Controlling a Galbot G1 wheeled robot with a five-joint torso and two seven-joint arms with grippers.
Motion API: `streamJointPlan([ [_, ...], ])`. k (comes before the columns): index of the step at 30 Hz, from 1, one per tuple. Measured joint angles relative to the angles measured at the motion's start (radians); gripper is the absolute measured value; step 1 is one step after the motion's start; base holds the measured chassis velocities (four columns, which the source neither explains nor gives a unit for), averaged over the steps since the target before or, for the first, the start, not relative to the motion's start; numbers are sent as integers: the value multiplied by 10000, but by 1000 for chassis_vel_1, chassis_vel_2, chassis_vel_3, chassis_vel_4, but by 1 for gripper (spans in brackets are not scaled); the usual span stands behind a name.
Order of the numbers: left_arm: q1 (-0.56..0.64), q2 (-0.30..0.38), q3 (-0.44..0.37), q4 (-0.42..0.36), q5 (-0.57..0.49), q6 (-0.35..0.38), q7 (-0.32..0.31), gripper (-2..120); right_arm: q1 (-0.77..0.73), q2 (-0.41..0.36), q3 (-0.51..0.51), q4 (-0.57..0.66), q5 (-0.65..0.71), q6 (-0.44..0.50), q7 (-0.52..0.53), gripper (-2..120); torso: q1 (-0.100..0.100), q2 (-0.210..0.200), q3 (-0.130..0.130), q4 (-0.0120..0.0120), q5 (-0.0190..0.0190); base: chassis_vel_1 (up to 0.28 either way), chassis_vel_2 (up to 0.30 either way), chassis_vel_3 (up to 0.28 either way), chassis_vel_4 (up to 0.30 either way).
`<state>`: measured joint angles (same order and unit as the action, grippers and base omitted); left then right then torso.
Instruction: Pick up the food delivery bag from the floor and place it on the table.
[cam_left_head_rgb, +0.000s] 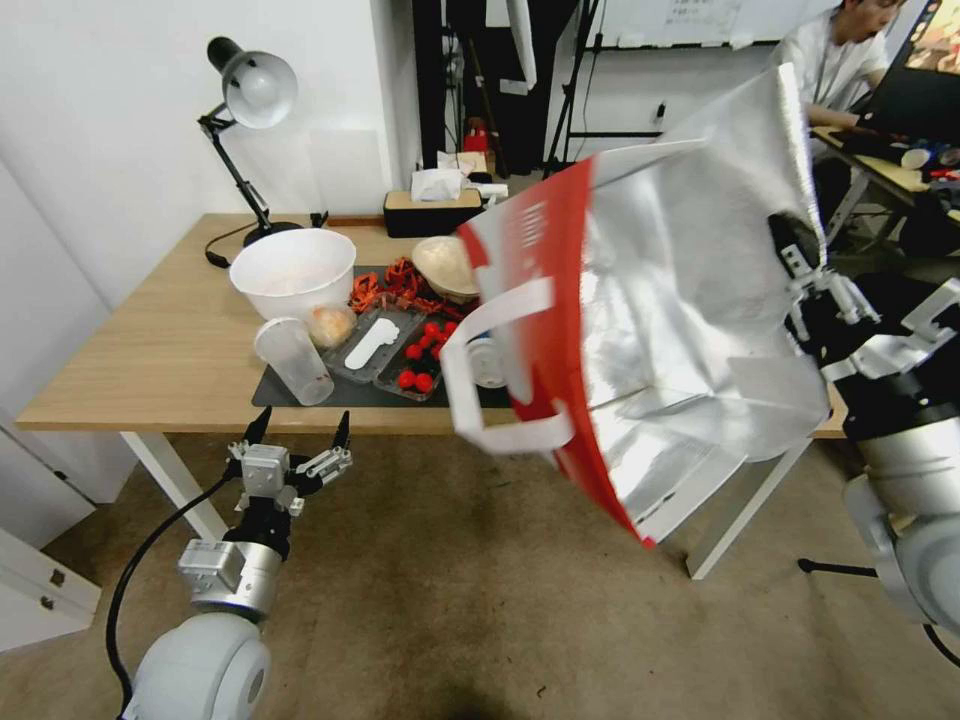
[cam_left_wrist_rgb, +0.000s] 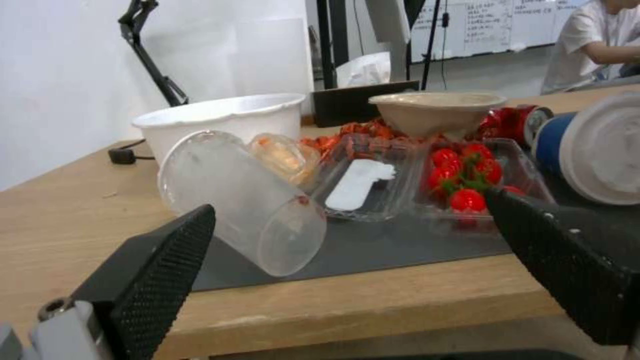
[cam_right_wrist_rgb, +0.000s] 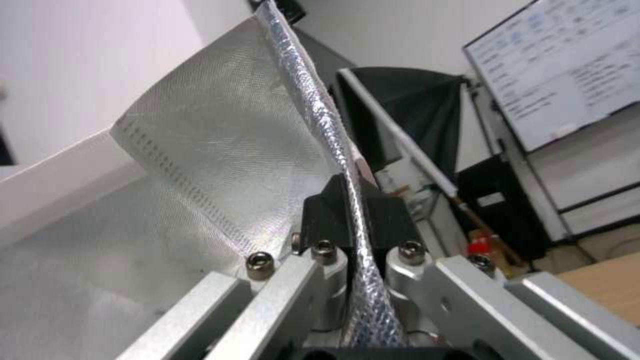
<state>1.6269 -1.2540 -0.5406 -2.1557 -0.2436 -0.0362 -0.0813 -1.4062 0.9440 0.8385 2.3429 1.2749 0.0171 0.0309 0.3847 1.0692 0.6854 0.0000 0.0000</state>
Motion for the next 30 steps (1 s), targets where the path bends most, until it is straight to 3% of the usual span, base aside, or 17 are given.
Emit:
streamJointPlan([
  [11,76,-11,40,-4,137,5,18,100,992,402,-608,-1240,-143,192,1077,0,-5,-9,-5,0,1,0,0,0,0],
  [25,24,46,98,88,129,42,20,100,1501,248,-687,-2457,-309,40,1080,0,-7,-13,-8,0,0,0,0,0,0],
  [30,11,61,164,138,141,44,33,100,1685,51,-698,-2839,-439,-48,985,14,-8,-14,-9,-1,0,0,0,0,0],
])
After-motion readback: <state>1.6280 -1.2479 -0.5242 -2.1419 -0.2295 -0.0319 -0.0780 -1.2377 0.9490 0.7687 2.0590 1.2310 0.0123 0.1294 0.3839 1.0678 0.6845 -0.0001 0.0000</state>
